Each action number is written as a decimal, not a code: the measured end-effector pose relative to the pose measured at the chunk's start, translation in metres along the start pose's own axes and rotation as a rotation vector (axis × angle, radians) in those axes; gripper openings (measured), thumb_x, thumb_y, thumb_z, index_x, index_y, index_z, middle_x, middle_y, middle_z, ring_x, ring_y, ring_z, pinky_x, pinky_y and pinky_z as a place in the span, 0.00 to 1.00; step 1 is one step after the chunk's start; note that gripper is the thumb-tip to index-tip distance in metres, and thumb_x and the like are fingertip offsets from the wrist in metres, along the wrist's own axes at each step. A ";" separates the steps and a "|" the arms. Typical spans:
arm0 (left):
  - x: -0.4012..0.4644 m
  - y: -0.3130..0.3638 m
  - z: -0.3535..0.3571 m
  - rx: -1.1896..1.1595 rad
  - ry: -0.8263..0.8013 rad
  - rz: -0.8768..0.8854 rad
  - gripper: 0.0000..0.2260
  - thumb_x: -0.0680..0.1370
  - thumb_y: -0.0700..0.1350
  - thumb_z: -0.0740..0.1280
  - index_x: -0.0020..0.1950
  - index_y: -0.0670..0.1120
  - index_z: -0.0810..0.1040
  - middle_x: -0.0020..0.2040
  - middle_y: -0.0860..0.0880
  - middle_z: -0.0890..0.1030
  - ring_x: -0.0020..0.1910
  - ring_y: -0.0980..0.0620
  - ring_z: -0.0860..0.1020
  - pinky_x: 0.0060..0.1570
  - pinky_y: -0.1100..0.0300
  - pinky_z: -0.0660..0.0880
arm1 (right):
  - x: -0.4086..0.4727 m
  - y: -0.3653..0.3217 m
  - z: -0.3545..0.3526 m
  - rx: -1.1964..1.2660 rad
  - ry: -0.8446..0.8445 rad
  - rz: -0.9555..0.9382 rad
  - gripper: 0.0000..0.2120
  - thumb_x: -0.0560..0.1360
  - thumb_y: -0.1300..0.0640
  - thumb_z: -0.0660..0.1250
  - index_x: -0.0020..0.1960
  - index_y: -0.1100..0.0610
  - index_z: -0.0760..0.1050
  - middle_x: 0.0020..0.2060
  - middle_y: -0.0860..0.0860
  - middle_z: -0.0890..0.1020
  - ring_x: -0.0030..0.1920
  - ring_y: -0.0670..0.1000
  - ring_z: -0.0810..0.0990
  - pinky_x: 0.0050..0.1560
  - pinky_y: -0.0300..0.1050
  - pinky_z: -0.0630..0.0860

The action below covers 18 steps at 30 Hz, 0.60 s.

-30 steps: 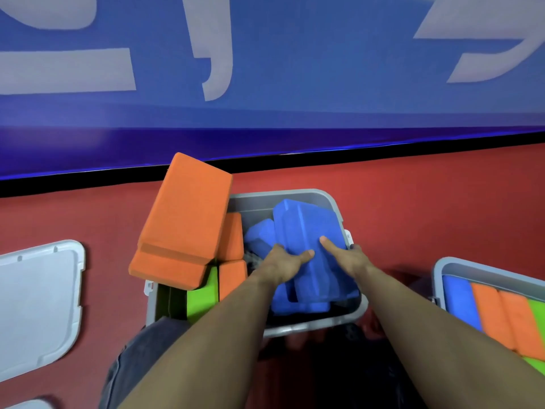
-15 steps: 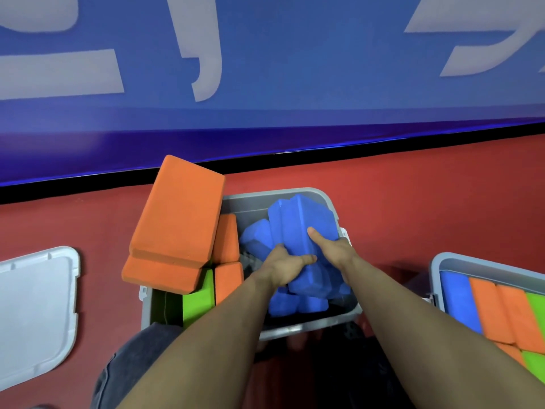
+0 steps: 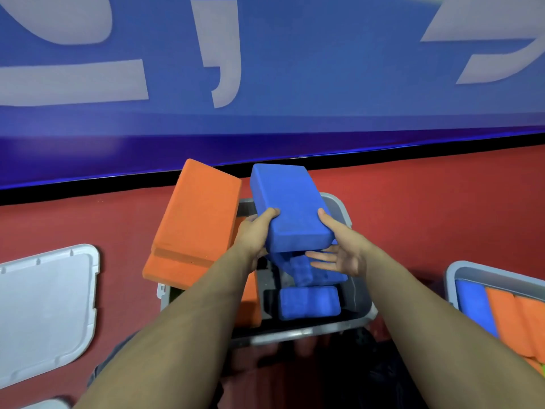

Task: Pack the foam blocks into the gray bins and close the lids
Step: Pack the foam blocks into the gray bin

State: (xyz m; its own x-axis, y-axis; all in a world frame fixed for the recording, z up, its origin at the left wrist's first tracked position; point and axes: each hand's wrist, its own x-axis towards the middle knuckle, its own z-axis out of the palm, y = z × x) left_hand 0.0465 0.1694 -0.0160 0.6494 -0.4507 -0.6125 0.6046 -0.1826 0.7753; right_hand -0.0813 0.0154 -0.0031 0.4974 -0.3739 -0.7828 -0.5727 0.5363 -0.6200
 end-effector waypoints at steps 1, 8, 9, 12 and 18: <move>0.001 0.000 0.001 0.002 -0.008 0.002 0.17 0.76 0.54 0.72 0.62 0.48 0.79 0.56 0.48 0.85 0.50 0.48 0.84 0.40 0.56 0.79 | 0.003 0.001 -0.001 0.049 -0.010 -0.005 0.30 0.68 0.36 0.77 0.63 0.52 0.77 0.58 0.58 0.82 0.51 0.61 0.87 0.56 0.60 0.83; 0.008 -0.013 0.023 0.095 -0.044 -0.014 0.18 0.80 0.50 0.71 0.66 0.44 0.75 0.61 0.48 0.81 0.56 0.48 0.81 0.42 0.57 0.80 | 0.030 0.017 -0.013 0.294 0.210 -0.022 0.22 0.77 0.44 0.72 0.66 0.55 0.75 0.62 0.56 0.81 0.58 0.62 0.83 0.34 0.46 0.84; 0.011 -0.017 0.024 0.118 -0.044 -0.027 0.16 0.80 0.48 0.70 0.65 0.45 0.74 0.59 0.49 0.80 0.58 0.47 0.79 0.48 0.54 0.79 | 0.034 0.020 -0.016 0.298 0.249 -0.019 0.23 0.78 0.45 0.71 0.68 0.54 0.72 0.65 0.55 0.78 0.58 0.61 0.81 0.35 0.46 0.83; 0.015 -0.027 0.025 0.145 -0.027 -0.081 0.10 0.82 0.47 0.67 0.63 0.47 0.74 0.50 0.51 0.78 0.53 0.48 0.77 0.55 0.52 0.75 | 0.041 0.025 -0.021 0.335 0.348 -0.018 0.23 0.82 0.51 0.66 0.74 0.55 0.68 0.63 0.54 0.75 0.53 0.55 0.76 0.53 0.49 0.80; 0.026 -0.035 0.020 0.202 -0.006 -0.106 0.05 0.83 0.48 0.65 0.53 0.47 0.75 0.49 0.49 0.78 0.52 0.47 0.78 0.52 0.52 0.77 | 0.056 0.033 -0.016 0.340 0.325 0.052 0.26 0.79 0.43 0.69 0.73 0.52 0.70 0.62 0.52 0.79 0.55 0.55 0.81 0.46 0.51 0.80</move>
State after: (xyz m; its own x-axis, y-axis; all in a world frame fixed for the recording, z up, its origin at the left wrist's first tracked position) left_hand 0.0329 0.1460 -0.0563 0.5838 -0.4252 -0.6917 0.5644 -0.3998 0.7222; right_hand -0.0826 0.0001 -0.0678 0.2131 -0.5284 -0.8218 -0.3184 0.7577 -0.5697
